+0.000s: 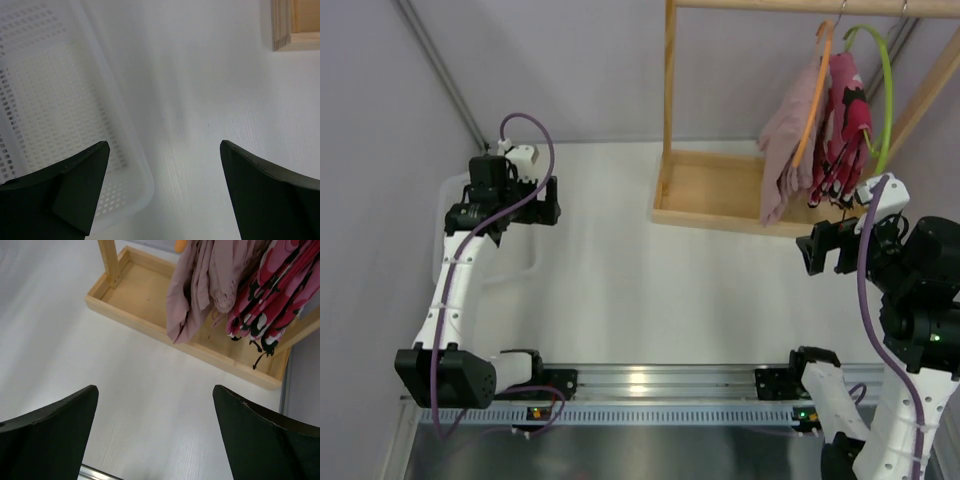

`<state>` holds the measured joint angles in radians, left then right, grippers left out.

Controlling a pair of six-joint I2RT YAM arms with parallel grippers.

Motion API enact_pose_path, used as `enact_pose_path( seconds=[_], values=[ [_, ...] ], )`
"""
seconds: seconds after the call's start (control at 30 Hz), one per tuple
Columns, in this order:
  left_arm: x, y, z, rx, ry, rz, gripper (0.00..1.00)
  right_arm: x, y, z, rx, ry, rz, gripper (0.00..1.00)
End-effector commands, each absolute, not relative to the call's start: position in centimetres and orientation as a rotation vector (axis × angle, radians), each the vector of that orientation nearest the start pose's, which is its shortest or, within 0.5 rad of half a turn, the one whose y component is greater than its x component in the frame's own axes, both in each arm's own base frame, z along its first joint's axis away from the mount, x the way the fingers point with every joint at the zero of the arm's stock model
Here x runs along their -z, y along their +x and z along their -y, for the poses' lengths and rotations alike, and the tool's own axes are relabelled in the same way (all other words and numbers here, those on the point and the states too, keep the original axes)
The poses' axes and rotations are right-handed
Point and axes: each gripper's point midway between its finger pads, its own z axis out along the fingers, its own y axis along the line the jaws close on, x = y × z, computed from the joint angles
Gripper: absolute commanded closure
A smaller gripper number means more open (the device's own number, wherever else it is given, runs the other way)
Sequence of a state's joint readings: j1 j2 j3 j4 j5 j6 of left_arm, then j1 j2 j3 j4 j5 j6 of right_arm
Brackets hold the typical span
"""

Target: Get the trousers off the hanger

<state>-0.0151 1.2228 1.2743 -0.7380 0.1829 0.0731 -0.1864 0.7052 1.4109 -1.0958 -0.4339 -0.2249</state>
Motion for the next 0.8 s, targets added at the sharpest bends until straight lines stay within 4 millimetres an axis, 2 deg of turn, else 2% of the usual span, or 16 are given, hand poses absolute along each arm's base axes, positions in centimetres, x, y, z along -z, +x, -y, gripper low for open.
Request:
enact_pose_path(
  seconds=[0.0,0.1,0.17,0.27,0.4,0.47,0.6,0.77],
  values=[
    [-26.4,34.6,2.6,0.121,0.133,-2.196,0.01,-40.1,18.2,-4.4,-0.212,-0.326,-1.808,0.01],
    [-26.8,34.9,2.5,0.116,0.117,-2.190,0.01,-42.4,18.4,-5.4,-0.271,-0.346,-1.761,0.01],
    [-27.7,35.0,2.0,0.095,0.071,-2.169,0.01,-43.6,18.5,-6.3,-0.325,-0.371,-1.734,0.01],
    [-29.5,35.5,1.7,0.102,-0.053,-2.130,0.01,-46.1,19.5,-7.0,-0.389,-0.376,-1.688,0.01],
    [-32.2,35.5,1.8,0.140,-0.123,-2.058,0.01,-49.6,21.9,-7.6,-0.510,-0.297,-1.622,0.01],
    [-32.9,35.3,1.9,0.153,-0.142,-2.035,0.01,-50.8,22.8,-7.6,-0.532,-0.267,-1.585,0.01],
    [-33.3,35.0,1.6,0.139,-0.156,-2.012,0.01,-54.9,25.6,-6.9,-0.578,-0.161,-1.487,0.01],
    [-33.9,34.9,1.6,0.143,-0.166,-1.992,0.01,-57.7,29.1,-4.9,-0.585,0.020,-1.438,0.00]
  ],
)
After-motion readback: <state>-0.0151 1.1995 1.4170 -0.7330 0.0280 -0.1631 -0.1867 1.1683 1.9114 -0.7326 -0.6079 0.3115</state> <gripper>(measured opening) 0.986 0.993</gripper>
